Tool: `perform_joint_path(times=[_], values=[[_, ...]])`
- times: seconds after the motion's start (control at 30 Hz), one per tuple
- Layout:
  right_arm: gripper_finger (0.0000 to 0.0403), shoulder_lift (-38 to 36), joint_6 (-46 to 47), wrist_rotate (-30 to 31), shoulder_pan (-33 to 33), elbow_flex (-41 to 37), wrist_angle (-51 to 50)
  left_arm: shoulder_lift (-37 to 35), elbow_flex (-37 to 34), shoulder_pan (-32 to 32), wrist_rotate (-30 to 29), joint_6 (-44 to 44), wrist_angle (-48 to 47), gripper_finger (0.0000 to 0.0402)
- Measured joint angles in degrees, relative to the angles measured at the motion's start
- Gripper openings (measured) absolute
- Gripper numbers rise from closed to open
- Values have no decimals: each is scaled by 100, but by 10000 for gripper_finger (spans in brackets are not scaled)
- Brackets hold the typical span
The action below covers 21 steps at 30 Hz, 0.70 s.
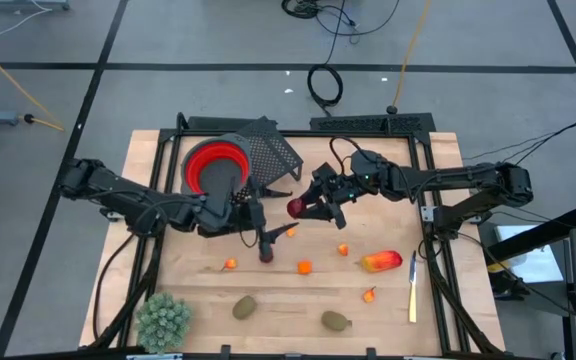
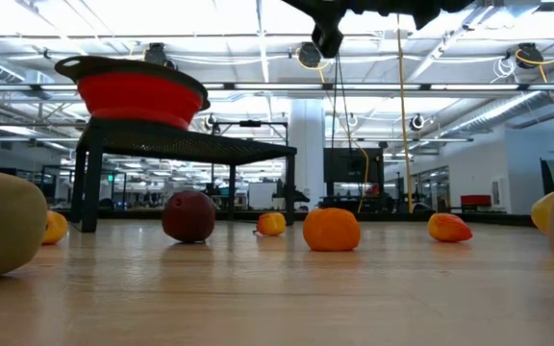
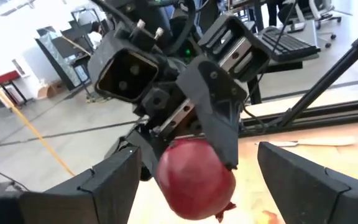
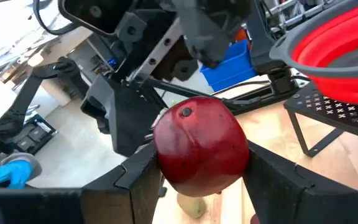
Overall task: Pick & Place Fruit
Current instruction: Put the pomegranate into the red strainer bowl on the shelf
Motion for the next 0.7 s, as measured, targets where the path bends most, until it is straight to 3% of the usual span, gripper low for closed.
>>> perform_joint_path(times=[0.7], values=[[196,0,210,199,211,0,224,1,0,66,118,-122,-302,324]])
